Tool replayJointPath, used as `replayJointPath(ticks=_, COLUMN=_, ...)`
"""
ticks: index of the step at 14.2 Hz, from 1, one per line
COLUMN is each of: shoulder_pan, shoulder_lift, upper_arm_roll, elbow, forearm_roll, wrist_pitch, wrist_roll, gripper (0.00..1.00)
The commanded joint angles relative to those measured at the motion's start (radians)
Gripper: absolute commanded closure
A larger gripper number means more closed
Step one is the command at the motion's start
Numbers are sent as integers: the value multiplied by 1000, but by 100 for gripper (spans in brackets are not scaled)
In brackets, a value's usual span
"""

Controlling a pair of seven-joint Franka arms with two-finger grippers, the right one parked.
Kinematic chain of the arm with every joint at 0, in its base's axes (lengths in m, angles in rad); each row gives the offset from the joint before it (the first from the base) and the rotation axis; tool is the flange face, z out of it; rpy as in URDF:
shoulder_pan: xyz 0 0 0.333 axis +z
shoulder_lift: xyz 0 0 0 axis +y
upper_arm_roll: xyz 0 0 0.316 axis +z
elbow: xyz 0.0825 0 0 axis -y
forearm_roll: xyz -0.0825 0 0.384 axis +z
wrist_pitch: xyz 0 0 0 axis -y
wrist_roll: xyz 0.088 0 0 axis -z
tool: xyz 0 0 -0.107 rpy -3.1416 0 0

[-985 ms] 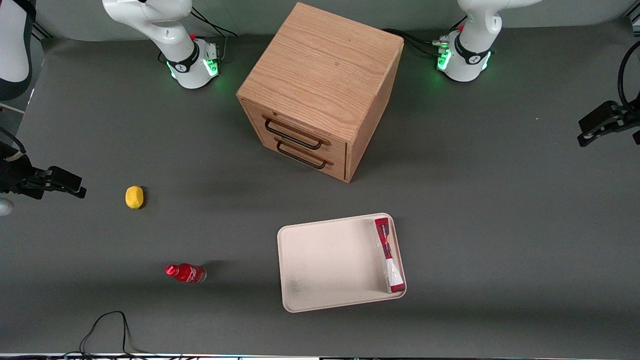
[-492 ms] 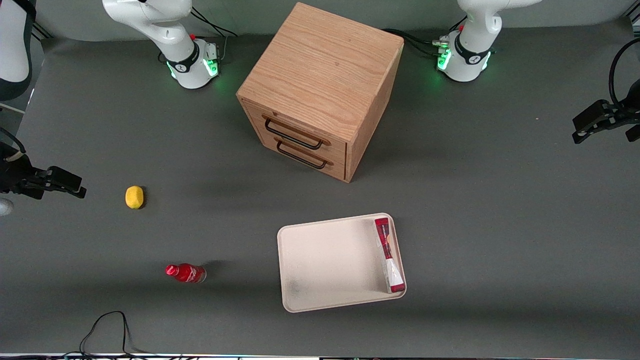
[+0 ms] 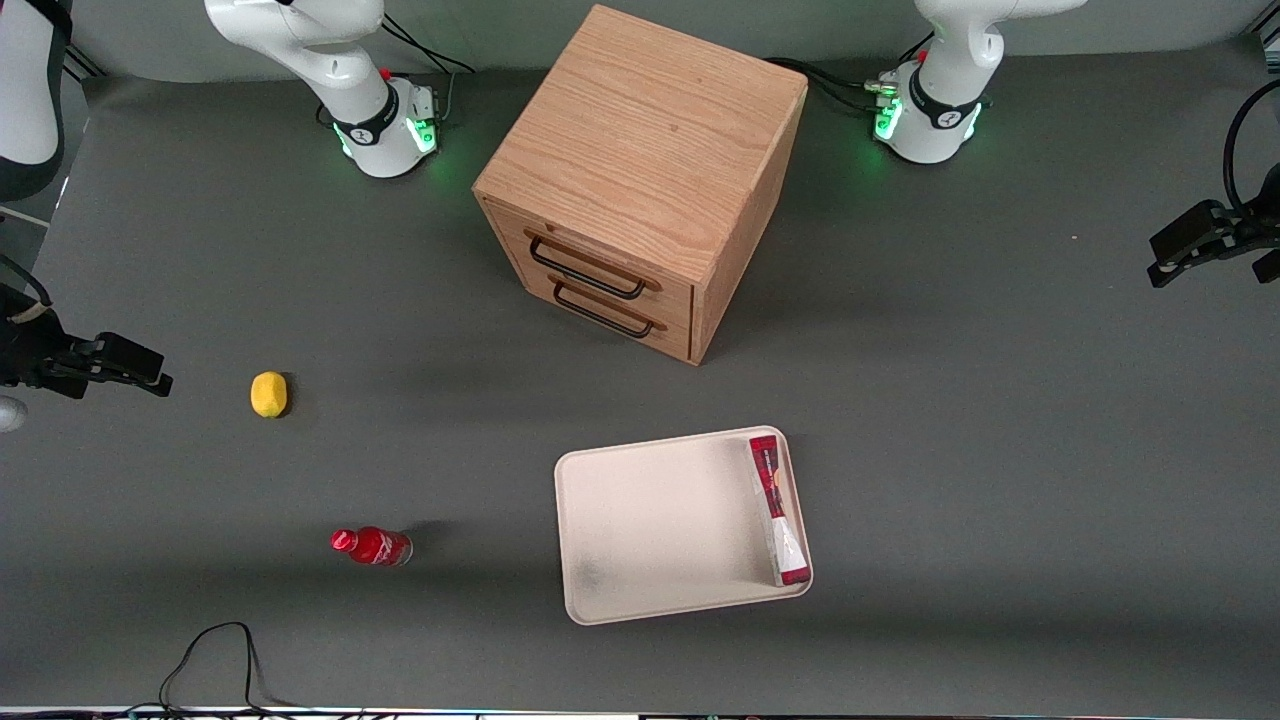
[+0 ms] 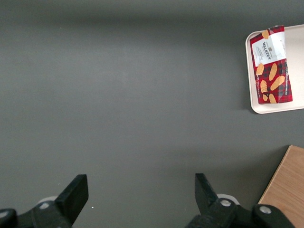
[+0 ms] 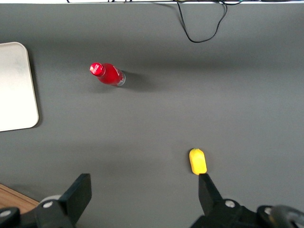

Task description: Place red cookie box on tray

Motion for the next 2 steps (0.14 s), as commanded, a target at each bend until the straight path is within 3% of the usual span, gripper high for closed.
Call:
replayJointPath(ticks=1, shoulder_pan=-13, shoulder_lift=-27, upper_arm_roll=-1, elbow=-28, forearm_roll=-9, wrist_pitch=-20, wrist_roll=6, gripper=0)
replayJointPath(ticks=2, shoulder_pan=-13, shoulder_lift=-27, upper_arm_roll=-3, elbow=-26, forearm_roll=-9, wrist_pitch=-20, wrist_roll=0, gripper=0)
